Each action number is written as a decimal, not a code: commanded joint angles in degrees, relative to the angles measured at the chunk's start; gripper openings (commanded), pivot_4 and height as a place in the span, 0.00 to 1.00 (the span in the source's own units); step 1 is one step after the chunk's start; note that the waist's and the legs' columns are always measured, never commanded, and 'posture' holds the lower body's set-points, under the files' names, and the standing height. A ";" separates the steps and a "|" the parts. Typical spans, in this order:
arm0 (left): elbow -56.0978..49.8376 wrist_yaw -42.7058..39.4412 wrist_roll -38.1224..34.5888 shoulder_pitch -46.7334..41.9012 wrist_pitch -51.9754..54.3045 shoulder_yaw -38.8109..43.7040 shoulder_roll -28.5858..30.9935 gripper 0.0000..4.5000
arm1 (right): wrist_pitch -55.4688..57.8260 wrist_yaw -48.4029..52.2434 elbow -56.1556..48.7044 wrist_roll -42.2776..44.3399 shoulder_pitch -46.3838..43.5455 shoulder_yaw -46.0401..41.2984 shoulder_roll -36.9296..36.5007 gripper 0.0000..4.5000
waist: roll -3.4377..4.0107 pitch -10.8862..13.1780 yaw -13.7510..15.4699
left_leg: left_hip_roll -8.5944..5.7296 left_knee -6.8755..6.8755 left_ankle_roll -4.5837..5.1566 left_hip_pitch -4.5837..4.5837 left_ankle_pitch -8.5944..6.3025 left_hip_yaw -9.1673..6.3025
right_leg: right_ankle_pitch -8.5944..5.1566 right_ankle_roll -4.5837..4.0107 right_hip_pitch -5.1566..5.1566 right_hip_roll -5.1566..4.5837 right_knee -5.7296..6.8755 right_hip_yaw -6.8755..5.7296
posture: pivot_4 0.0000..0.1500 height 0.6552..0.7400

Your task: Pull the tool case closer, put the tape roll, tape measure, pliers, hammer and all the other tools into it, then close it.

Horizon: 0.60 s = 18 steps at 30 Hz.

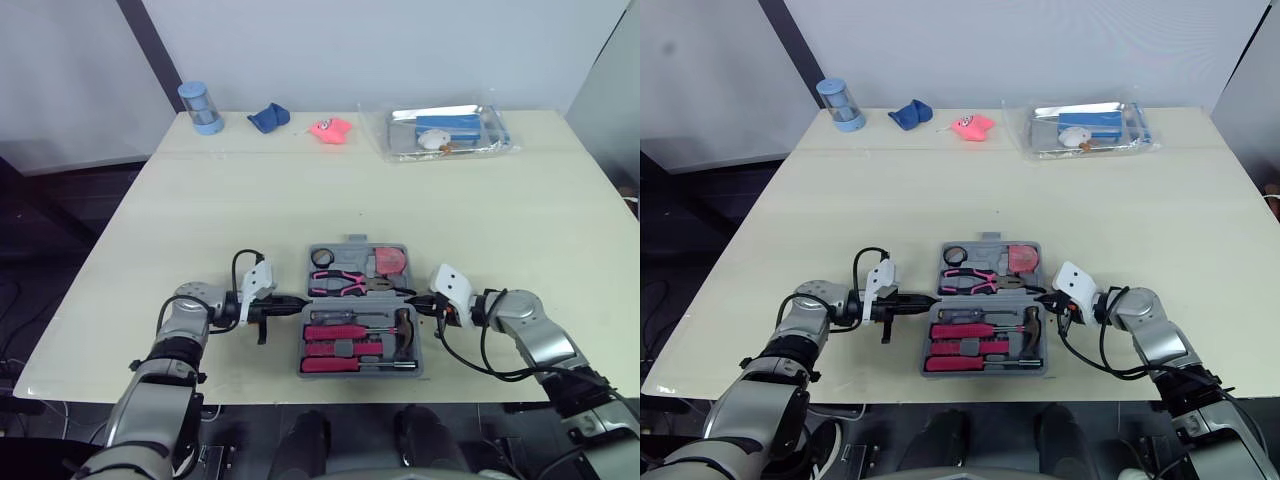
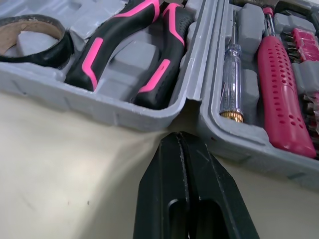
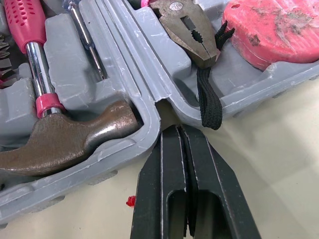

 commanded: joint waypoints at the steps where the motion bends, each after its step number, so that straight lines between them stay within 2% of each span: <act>1: 0.92 0.70 1.59 -0.08 0.07 -1.60 -1.11 0.00 | -1.03 -0.02 -0.90 0.17 -0.65 -0.35 0.27 0.00 | 0.00 0.00 0.00 | 0.00 0.00 0.00 0.00 0.00 0.00 | 0.00 0.00 0.00 0.00 0.00 0.00 | 1.00 1.00; 18: -2.34 -1.47 1.42 -0.72 1.23 -2.92 -3.02 0.00 | 0.62 1.28 -3.72 1.52 -0.26 -0.67 -0.01 0.00 | 0.00 0.00 0.08 | -0.01 0.00 0.00 -0.01 0.00 -0.01 | 0.00 0.00 0.01 -0.01 -0.01 0.00 | 1.00 1.00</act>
